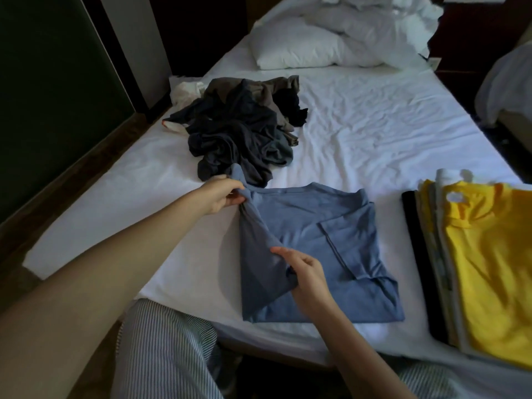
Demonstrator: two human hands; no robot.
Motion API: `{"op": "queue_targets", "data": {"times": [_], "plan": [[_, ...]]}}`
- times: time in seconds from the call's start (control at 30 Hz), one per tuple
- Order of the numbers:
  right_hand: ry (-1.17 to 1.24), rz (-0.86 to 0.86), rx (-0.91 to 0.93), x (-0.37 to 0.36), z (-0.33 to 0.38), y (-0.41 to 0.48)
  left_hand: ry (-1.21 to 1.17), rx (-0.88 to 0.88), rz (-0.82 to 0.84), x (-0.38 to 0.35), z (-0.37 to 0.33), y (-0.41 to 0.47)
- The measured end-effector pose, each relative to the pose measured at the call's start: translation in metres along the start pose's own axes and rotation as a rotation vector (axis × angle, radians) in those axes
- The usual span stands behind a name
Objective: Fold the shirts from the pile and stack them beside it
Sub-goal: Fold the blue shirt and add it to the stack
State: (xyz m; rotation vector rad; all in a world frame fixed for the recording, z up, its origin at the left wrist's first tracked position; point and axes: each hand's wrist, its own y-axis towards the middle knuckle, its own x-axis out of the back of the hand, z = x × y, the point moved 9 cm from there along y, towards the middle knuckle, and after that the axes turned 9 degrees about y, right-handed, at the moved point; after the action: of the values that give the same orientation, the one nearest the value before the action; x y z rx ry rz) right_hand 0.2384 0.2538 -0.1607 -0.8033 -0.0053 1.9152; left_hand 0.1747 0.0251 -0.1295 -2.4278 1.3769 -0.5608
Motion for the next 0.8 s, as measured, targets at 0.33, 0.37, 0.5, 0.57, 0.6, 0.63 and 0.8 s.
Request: {"op": "queue_targets", "data": {"times": [0.33,0.37,0.5,0.57,0.6,0.63,0.8], "plan": [[-0.013,-0.099,0.148,0.11,0.056,-0.009,0.161,-0.074,0.123,-0.158,-0.045,-0.013],[-0.019,-0.141,0.154,0.125,0.059,-0.013,0.182,-0.067,0.168,-0.177,-0.044,-0.015],[-0.028,-0.325,0.098,0.175,0.058,-0.023,0.216,-0.01,0.265,-0.238,-0.03,-0.022],[-0.008,-0.346,0.046,0.187,0.053,-0.024,0.223,0.023,0.273,-0.258,-0.023,-0.022],[-0.014,-0.344,0.033,0.189,0.053,-0.025,0.233,0.036,0.265,-0.265,-0.021,-0.023],[-0.03,-0.34,0.031,0.191,0.053,-0.026,0.242,0.038,0.249,-0.27,-0.02,-0.021],[-0.084,-0.363,0.102,0.194,0.061,-0.029,0.056,0.046,0.171,-0.277,-0.013,-0.015]]}}
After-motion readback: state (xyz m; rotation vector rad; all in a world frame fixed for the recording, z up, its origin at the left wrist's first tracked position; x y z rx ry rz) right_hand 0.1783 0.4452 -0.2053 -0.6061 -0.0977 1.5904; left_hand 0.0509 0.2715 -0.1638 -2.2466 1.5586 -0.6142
